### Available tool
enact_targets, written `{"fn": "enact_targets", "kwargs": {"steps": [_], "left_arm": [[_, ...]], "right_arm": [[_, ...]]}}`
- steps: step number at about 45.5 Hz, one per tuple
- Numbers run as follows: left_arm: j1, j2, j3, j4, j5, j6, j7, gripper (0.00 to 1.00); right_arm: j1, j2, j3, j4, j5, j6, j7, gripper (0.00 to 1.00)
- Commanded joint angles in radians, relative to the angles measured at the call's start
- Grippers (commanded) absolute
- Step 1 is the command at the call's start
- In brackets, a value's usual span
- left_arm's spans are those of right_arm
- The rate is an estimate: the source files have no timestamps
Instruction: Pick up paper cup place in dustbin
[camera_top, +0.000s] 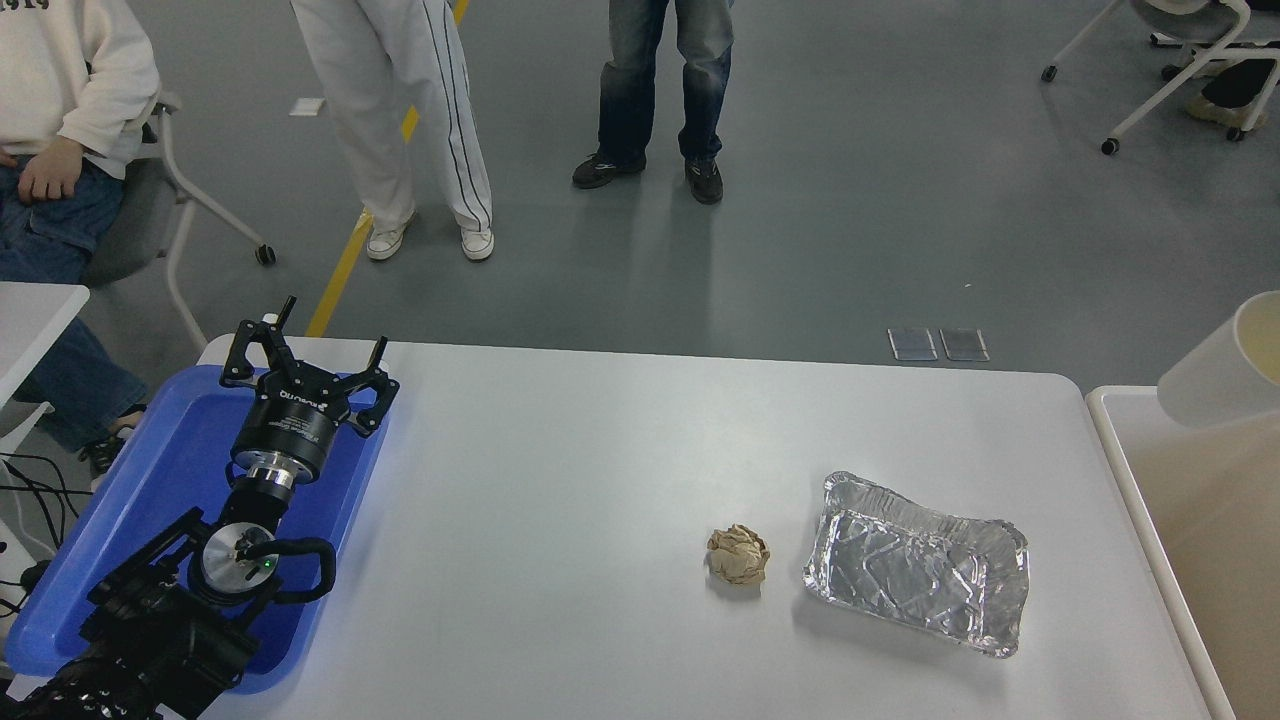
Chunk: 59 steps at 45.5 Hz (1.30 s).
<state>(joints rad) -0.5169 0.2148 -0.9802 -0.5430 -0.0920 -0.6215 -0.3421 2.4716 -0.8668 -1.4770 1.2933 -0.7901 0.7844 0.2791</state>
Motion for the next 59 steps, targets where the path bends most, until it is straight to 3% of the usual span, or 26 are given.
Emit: {"fn": "enact_targets", "kwargs": {"steps": [1,17,32,40,52,59], "left_arm": [[0.000,0.000,0.000,0.000,0.000,0.000,0.000,1.00],[0.000,0.000,0.002,0.000,0.000,0.000,0.000,1.00],[0.000,0.000,0.000,0.000,0.000,-0.001,0.000,1.00],[0.000,0.000,0.000,0.000,0.000,0.000,0.000,1.00],[0.000,0.000,0.000,0.000,0.000,0.000,0.000,1.00],[0.000,0.000,0.000,0.000,0.000,0.000,0.000,1.00]], "right_arm": [[-0.026,-0.012,-0.003,-0.072,-0.050,0.001,0.000,0.00],[-0.360,-0.058,0.018,-0.319,-0.092,0.001,0.000,0.00],[-0.758,-0.164,0.302,-0.466,-0.046,-0.241,-0.001,0.00],[-0.966,-0.187,0.466,-0.575,0.080,-0.376,0.000,0.00],[-1.278,-0.179,0.629,-0.592,0.215,-0.744,0.000,0.00],[-1.398,-0.158,0.699,-0.597,0.327,-0.818,-0.001,0.00]]}}
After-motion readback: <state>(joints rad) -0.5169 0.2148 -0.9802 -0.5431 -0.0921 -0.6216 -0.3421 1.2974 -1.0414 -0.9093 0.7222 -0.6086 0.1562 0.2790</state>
